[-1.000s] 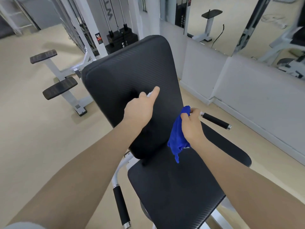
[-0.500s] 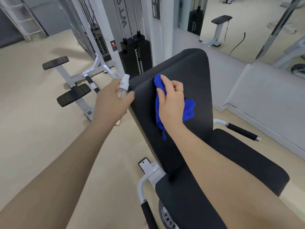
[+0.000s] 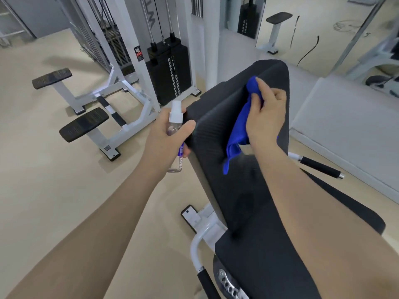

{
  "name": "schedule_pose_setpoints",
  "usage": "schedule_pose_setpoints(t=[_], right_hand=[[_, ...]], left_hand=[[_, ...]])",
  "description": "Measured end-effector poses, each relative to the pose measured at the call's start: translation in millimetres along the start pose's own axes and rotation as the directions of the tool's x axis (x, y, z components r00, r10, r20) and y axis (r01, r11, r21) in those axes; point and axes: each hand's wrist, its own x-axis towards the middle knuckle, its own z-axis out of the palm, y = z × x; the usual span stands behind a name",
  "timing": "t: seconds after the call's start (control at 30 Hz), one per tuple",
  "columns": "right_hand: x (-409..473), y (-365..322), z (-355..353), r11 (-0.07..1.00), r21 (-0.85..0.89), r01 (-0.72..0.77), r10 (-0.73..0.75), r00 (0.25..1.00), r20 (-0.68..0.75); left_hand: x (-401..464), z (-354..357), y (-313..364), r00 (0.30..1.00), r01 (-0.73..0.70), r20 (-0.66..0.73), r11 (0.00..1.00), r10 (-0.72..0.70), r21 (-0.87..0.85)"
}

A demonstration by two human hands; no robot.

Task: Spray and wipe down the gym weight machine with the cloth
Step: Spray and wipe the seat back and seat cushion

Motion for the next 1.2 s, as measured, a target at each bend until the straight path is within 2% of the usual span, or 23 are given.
schedule_pose_setpoints(t=[0.03, 0.1, 0.17, 0.23, 0.3, 0.37, 0.47, 0.57, 0.6, 0.67, 0.73, 0.77, 0.83, 0.93, 1.0, 1.07, 1.13, 1.2], right_hand=[[-6, -4, 1, 1.0, 0.016, 0.007, -0.007, 1.0, 0.002], [-37, -14, 5, 0.977, 0.066, 0.203, -0.206, 0.978, 0.038], [-81, -20, 11, 0.891, 0.09, 0.445, -0.453, 0.886, 0.101], [-97, -18, 11, 0.848, 0.111, 0.519, -0.531, 0.833, 0.154], [-78, -10, 8, 0.845, 0.081, 0.529, -0.535, 0.83, 0.157], [-41, 4, 5, 0.91, 0.009, 0.415, -0.414, 0.907, 0.075], [15, 22, 3, 0.988, -0.004, 0.155, -0.155, 0.988, -0.023], [32, 26, 5, 0.999, 0.013, 0.043, -0.043, 0.998, -0.044], [23, 24, 5, 0.998, 0.022, 0.062, -0.061, 0.997, -0.042], [-19, 22, 6, 0.961, 0.043, 0.272, -0.273, 0.962, 0.014], [-74, 25, 6, 0.852, 0.047, 0.521, -0.521, 0.841, 0.147], [-93, 27, 6, 0.811, 0.042, 0.583, -0.577, 0.788, 0.212], [-97, 35, 5, 0.784, 0.043, 0.619, -0.601, 0.74, 0.301], [-54, 47, -2, 0.745, -0.027, 0.666, -0.632, 0.718, 0.292], [-11, 57, -13, 0.803, -0.121, 0.584, -0.543, 0.8, 0.255], [31, 65, -23, 0.926, -0.147, 0.347, -0.308, 0.922, 0.234], [70, 81, -22, 0.98, -0.138, 0.141, -0.113, 0.975, 0.193], [84, 88, -16, 0.987, -0.128, 0.093, -0.083, 0.993, 0.082]], left_hand=[[0, 1, -1, 1.0, -0.007, -0.005, 1.0, 0.007, 0.003], [1, 1, -2, 1.0, -0.021, -0.022, 1.0, 0.021, -0.002], [1, 2, -3, 0.999, -0.022, -0.035, 0.999, 0.021, -0.032], [0, 3, -3, 0.999, -0.012, -0.047, 0.999, 0.011, -0.034], [-2, 5, -5, 0.997, -0.01, -0.08, 1.0, 0.009, -0.01], [-5, 10, -10, 0.988, -0.032, -0.151, 0.998, 0.041, 0.058], [-9, 18, -20, 0.935, -0.154, -0.25, 0.925, 0.25, 0.348], [-12, 23, -25, 0.858, -0.27, -0.24, 0.797, 0.454, 0.541], [-12, 23, -25, 0.843, -0.294, -0.221, 0.764, 0.49, 0.574], [-14, 26, -26, 0.841, -0.285, -0.235, 0.769, 0.486, 0.572], [-16, 29, -24, 0.837, -0.257, -0.282, 0.792, 0.469, 0.554], [-16, 30, -23, 0.833, -0.246, -0.298, 0.794, 0.467, 0.556], [-18, 33, -19, 0.825, -0.221, -0.329, 0.798, 0.459, 0.56], [-24, 41, -17, 0.82, -0.191, -0.329, 0.765, 0.469, 0.615], [-29, 48, -21, 0.809, -0.187, -0.286, 0.686, 0.514, 0.704], [-33, 50, -25, 0.798, -0.208, -0.236, 0.622, 0.554, 0.755], [-34, 54, -29, 0.788, -0.218, -0.229, 0.607, 0.571, 0.764], [-33, 56, -32, 0.776, -0.223, -0.249, 0.622, 0.579, 0.751]])
